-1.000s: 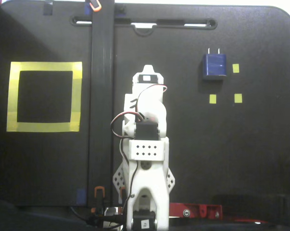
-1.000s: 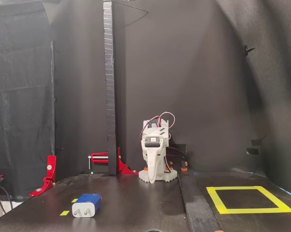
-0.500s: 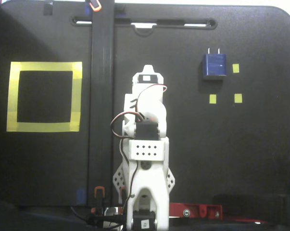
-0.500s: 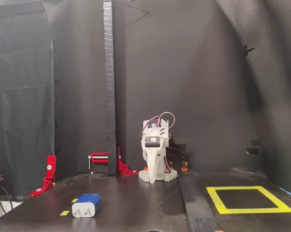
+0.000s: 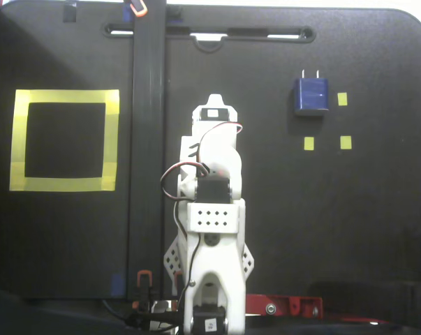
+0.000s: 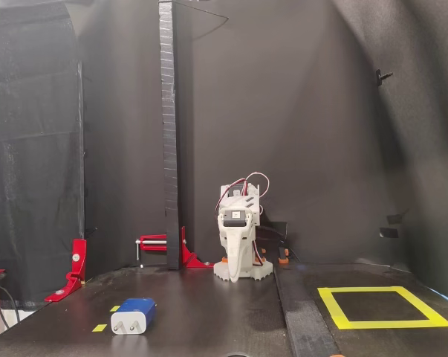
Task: Grasp the block and place it in the designated area.
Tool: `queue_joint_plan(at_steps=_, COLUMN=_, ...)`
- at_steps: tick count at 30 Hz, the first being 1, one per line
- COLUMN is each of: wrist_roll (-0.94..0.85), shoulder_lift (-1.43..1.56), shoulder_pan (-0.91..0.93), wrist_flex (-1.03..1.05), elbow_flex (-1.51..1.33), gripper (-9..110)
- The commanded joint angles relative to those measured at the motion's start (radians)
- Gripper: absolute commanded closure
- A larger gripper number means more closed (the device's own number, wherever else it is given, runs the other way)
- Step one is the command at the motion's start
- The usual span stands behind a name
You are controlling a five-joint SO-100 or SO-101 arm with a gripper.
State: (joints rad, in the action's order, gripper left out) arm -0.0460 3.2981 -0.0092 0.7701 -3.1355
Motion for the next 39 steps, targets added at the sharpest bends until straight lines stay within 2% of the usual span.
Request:
queue_joint_plan(at_steps=1, wrist_roll=-0.005, shoulder_lift=0.008, shoulder_pan=-0.008, wrist_flex=0.0, elbow_flex=-0.005, gripper=101)
queue_joint_plan(at_steps=16, wrist_roll=-0.037, shoulder_lift=0.008, shoulder_pan=-0.008, wrist_flex=-0.034, elbow_flex=-0.005, gripper=101)
queue_joint_plan(at_steps=39, wrist_roll=-0.04, shoulder_lift=0.009, shoulder_pan=-0.008, wrist_flex=-0.724, elbow_flex=-0.005, gripper=101)
